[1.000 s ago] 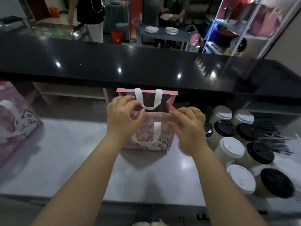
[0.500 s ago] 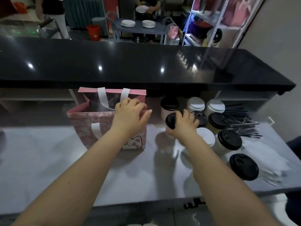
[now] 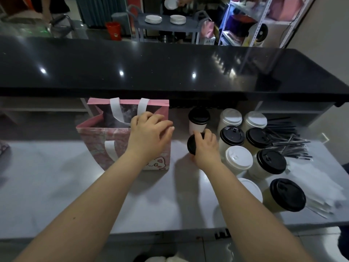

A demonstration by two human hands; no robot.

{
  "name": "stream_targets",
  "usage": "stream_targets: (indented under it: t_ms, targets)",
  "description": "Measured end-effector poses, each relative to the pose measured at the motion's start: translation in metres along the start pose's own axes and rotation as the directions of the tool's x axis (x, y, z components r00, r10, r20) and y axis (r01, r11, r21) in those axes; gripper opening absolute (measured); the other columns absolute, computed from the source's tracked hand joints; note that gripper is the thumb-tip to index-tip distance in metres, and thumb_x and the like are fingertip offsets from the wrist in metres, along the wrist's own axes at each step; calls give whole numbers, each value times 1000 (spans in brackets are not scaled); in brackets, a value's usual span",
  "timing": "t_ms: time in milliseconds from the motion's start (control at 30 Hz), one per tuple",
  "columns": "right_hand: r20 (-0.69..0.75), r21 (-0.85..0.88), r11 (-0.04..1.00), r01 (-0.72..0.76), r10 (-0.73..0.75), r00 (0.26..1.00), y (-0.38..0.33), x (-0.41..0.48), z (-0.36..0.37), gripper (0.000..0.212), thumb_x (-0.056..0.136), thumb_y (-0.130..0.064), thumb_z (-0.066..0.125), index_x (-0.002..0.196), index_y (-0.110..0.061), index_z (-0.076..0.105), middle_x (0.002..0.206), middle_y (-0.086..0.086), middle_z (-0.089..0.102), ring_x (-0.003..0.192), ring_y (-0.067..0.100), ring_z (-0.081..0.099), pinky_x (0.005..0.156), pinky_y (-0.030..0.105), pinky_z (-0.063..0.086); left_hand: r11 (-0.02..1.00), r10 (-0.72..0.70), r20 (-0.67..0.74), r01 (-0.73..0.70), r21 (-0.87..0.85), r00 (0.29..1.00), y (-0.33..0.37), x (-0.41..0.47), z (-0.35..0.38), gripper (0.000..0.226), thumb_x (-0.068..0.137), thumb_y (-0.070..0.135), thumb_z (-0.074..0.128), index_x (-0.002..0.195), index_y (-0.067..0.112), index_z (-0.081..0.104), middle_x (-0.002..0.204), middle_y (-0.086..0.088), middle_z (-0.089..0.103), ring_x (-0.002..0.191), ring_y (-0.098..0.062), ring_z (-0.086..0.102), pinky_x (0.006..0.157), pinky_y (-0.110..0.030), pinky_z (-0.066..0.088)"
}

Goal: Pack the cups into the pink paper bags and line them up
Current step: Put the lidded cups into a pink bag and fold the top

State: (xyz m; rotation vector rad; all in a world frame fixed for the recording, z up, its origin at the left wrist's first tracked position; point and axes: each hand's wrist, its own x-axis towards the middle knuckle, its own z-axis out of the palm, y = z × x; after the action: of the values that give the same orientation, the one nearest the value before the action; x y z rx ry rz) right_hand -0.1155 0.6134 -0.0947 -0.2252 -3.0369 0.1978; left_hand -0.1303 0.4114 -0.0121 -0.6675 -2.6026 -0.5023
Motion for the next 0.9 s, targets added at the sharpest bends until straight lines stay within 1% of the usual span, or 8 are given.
stream_targets:
  t_ms: [133,233,400,533,633,733,800,900]
  targets:
    - [-78,321,942,-104,135,988,0,5,-29,91,72,-35,75,147,-21,27,143,11,33,127,34,31,107,41,26,1000,12,-18,-13,-8,1000,-7,-1,-14,49,93,49,37,114,22,73,121,-1,67,113,-30,54,95,-45,32]
    - [-253,546,837,16,146,956,-5,10,-68,88,71,-33,77,146,-24,31,143,3,39,131,28,31,111,46,28,1000,-15,-75,15,0,997,-28,2,-31,36,95,40,47,114,21,71,118,-1,68,112,-29,55,94,-45,35]
    - [-448,633,721,282,44,893,-39,20,-140,78,70,-28,78,139,-26,41,135,-7,43,127,20,34,108,39,33,991,-118,-105,123,42,987,-85,4,-62,20,86,27,68,104,17,71,106,-2,64,102,-22,54,84,-37,45]
    - [-500,644,634,429,-75,863,-79,24,-174,72,68,-33,76,134,-32,44,129,-15,43,126,20,40,106,37,37,984,-175,-102,176,3,979,-129,1,-86,20,79,27,76,96,20,69,95,11,53,95,-12,47,77,-31,44]
    - [-421,683,577,447,-189,887,-111,25,-178,72,68,-32,78,131,-38,45,123,-31,41,126,18,41,105,37,41,995,-104,7,104,6,995,-150,1,-96,34,73,36,81,102,26,68,98,12,58,102,-15,52,87,-36,47]
    - [-365,666,593,453,-271,891,-138,23,-167,72,68,-29,80,131,-40,45,115,-43,37,121,11,37,97,22,35,997,-49,138,57,-56,989,-163,1,-98,61,66,46,83,121,30,61,122,9,61,126,-18,46,105,-46,41]
    - [-325,637,633,441,-298,898,-150,22,-157,73,70,-28,80,133,-38,45,117,-32,39,120,9,34,98,22,33,987,-77,242,109,-119,967,-168,-2,-96,84,63,53,83,137,31,49,145,8,47,146,-16,21,117,-48,26]
    - [-286,607,682,408,-292,913,-161,18,-149,72,71,-27,81,133,-36,45,125,-20,42,120,9,32,104,30,35,980,-88,376,149,-136,922,-174,-6,-91,112,60,62,81,151,36,21,163,9,11,147,-9,-17,121,-52,4]
